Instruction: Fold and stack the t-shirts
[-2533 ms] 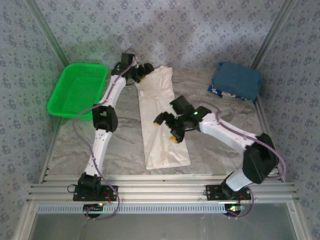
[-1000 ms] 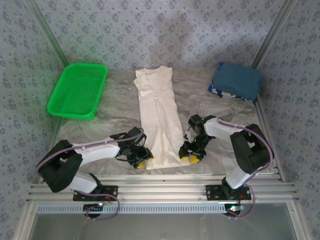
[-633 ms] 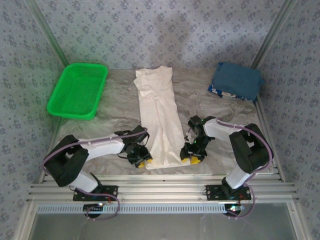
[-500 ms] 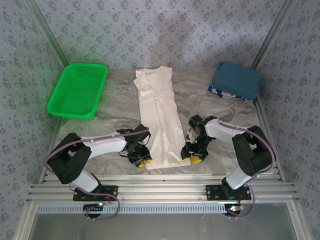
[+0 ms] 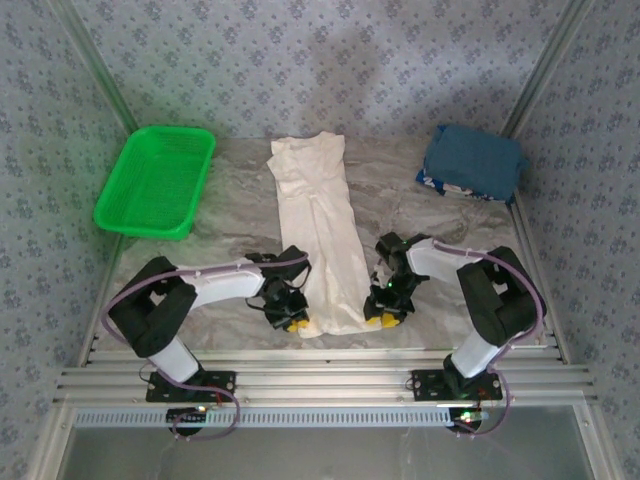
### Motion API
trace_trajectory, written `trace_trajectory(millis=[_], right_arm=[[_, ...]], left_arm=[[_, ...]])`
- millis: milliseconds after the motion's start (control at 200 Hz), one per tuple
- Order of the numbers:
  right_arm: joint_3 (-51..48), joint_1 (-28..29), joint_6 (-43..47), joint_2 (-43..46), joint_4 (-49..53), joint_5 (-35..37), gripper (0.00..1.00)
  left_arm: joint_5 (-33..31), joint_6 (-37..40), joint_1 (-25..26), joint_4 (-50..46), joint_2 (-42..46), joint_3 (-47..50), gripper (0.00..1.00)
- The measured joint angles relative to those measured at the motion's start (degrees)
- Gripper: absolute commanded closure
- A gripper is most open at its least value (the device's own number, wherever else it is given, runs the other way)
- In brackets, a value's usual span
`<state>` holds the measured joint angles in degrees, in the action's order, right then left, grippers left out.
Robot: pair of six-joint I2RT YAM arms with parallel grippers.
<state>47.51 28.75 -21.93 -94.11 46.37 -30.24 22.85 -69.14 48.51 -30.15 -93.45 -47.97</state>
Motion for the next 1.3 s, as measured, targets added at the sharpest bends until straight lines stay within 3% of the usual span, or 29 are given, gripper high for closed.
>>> trace_trajectory(millis=[65, 135, 425, 889, 1054, 1299], right_arm=[[0.0, 0.39, 0.35, -0.85, -1.33, -0.68, 0.95], [0.0, 0.59, 0.11, -1.22, -1.64, -1.4, 1.0], [0.0, 0.98, -0.07, 3.23, 3.28, -0.74, 1.0], [2.14, 4.46, -0.55, 6.01, 12.55, -0.96, 1.0], [13.31, 2.8, -0.2, 6.05, 16.0, -0.07, 1.0], [30.34, -3.13, 1.53, 0.26, 17.99, 0.52, 1.0]], left_arm=[[0.31, 0.57, 0.22, 0.52, -0.11, -0.09, 0.89], [0.37, 1.03, 0.52, 1.25, -0.07, -0.09, 0.91], [-0.37, 1.31, 2.67, 4.35, 5.25, 3.32, 0.96], [-2.05, 0.83, 6.29, -4.2, 9.88, 2.03, 0.96], [-2.71, 2.78, 2.62, -7.89, 12.85, -4.98, 0.96], [-2.27, 11.34, -11.02, -13.09, 11.61, -17.14, 0.96]])
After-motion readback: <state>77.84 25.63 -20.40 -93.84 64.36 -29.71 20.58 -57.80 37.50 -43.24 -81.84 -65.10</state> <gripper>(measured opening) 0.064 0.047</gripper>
